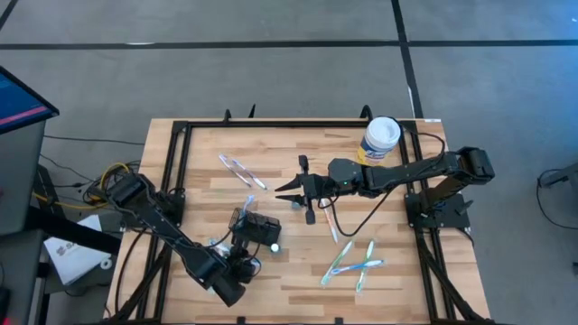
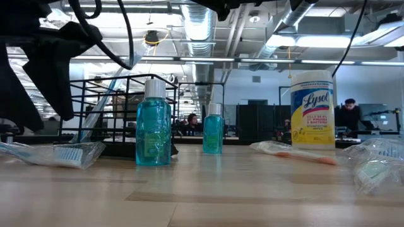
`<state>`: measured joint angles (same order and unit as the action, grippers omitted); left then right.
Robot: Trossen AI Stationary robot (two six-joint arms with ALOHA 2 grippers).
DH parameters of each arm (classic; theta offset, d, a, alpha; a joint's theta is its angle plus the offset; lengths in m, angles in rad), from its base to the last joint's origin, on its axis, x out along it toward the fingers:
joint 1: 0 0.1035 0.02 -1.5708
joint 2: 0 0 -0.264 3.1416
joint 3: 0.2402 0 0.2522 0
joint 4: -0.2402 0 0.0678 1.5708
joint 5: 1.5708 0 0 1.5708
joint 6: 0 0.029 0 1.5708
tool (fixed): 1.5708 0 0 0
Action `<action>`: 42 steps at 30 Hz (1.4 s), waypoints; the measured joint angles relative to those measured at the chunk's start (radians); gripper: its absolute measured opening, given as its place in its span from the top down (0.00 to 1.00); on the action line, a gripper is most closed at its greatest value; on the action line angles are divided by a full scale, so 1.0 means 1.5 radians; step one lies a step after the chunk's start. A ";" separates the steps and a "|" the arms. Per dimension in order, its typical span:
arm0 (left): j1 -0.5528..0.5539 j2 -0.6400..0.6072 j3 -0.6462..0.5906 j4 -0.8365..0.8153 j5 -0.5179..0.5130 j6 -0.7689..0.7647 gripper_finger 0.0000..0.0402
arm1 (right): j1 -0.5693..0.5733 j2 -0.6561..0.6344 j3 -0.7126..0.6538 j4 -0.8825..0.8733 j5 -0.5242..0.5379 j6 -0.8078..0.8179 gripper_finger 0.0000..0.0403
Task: Pick & Place toothbrushing station
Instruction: Put the left blue toothbrush into the left compartment of the wire organizer
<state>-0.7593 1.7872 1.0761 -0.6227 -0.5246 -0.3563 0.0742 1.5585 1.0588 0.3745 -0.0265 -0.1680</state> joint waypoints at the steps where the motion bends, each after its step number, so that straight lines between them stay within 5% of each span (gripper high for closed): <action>1: 0.000 0.000 -0.005 0.010 0.003 0.001 0.68 | 0.000 0.000 0.000 0.000 0.000 0.000 0.83; 42: 0.043 0.001 -0.093 0.134 0.060 0.005 0.84 | 0.000 0.000 0.000 0.000 0.000 0.000 0.83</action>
<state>-0.6946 1.7885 0.9367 -0.4218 -0.4347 -0.3488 0.0742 1.5585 1.0588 0.3744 -0.0265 -0.1680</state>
